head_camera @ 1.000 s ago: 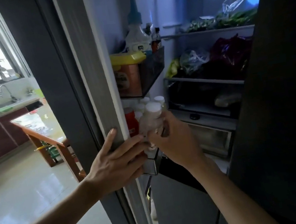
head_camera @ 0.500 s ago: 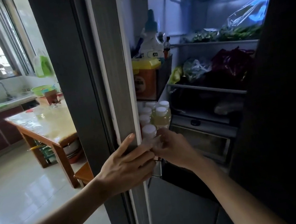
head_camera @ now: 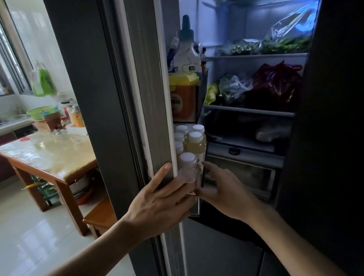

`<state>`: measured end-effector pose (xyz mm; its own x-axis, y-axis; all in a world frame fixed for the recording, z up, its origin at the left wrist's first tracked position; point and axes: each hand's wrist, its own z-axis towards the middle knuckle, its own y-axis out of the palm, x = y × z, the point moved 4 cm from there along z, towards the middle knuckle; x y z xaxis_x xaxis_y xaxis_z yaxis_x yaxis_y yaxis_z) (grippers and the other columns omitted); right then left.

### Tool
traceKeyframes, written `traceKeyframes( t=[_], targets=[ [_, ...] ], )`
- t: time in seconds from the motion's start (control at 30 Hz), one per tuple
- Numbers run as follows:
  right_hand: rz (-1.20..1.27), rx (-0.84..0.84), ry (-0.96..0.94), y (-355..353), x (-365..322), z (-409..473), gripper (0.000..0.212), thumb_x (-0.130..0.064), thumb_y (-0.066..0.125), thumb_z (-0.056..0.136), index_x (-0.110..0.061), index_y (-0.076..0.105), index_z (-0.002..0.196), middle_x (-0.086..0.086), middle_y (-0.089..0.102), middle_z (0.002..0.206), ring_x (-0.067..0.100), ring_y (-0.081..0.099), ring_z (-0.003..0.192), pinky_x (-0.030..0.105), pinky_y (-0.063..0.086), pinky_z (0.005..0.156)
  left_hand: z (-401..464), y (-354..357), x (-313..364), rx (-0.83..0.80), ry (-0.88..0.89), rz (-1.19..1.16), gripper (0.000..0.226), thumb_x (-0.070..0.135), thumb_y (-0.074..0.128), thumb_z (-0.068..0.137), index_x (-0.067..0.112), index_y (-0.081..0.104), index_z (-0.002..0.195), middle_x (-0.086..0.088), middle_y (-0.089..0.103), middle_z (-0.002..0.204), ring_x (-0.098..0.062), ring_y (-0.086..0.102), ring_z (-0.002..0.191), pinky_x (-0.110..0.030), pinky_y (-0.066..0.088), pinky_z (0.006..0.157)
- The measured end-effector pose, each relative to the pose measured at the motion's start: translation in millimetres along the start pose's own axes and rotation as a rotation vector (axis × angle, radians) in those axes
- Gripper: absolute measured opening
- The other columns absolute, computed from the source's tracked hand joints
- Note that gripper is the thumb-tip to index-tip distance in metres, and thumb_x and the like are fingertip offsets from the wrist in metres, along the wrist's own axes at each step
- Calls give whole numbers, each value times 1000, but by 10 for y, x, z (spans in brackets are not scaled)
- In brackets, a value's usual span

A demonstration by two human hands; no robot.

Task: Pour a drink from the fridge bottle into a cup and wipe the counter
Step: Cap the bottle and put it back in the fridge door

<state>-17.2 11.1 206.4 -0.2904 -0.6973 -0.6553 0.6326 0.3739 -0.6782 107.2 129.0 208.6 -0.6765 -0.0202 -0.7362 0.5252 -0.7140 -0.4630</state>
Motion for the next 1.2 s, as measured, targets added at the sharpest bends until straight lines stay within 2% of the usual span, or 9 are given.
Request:
traceKeyframes(
  t=[0.1,0.17,0.43,0.53,0.63,0.7,0.9,1.07,1.2],
  targets=[
    [-131,79,48,-138,36,-202,57,-51,63,91,-38,43,143,-28,47,140,-3,42,133,32,43,108,53,-16,27,-20,10,2,22,34,62,87,28,69,107,3,67,123,-23,42,129,-54,-2,122],
    [-273,181,101,-298,71,-326,69,-52,59,91,-30,35,152,-16,40,154,7,32,144,38,35,117,93,-1,66,-50,5,4,24,38,64,87,28,69,108,3,66,125,-25,41,132,-55,-2,122],
    [-423,496,120,-942,97,-570,62,-38,65,93,-15,45,147,2,45,154,17,34,146,37,34,119,563,-126,365,2,-15,-177,25,31,49,96,18,70,95,0,66,107,-22,53,121,-54,8,123],
    [-441,542,142,-1066,104,-660,62,-34,67,92,-15,45,147,1,43,155,18,33,147,39,32,120,800,-507,313,187,-32,-298,19,25,55,94,17,73,95,-2,67,113,-21,53,127,-56,12,122],
    [-471,620,162,-1250,153,-742,64,-37,67,90,-16,45,146,2,42,156,18,34,147,43,33,120,994,-1014,-55,528,-198,-308,15,19,64,91,18,77,97,-3,72,116,-19,54,127,-59,9,121],
    [-506,669,186,-1401,192,-777,66,-38,67,89,-16,44,147,3,39,158,19,34,148,45,34,119,1129,-1166,-371,613,-324,-268,24,19,63,89,20,77,109,-4,67,129,-20,49,132,-61,6,119],
    [-650,743,279,-1884,224,-775,78,-43,63,92,-22,25,157,3,16,168,23,15,155,43,17,123,1478,-771,-770,332,-486,-274,56,34,55,90,28,48,146,-8,26,162,-25,16,152,-66,-7,116],
    [-801,766,314,-2146,260,-587,85,-46,58,93,-26,10,160,10,4,169,31,6,156,53,14,125,1802,-594,-524,408,-442,-359,59,26,51,94,23,38,152,-9,19,164,-27,11,153,-72,1,115],
    [-877,738,344,-2262,373,-439,85,-51,50,94,-30,2,161,11,-5,169,37,1,155,62,12,123,2027,-409,-388,468,-549,-514,70,24,50,99,12,13,157,-14,8,165,-29,5,153,-68,0,117]
  ],
)
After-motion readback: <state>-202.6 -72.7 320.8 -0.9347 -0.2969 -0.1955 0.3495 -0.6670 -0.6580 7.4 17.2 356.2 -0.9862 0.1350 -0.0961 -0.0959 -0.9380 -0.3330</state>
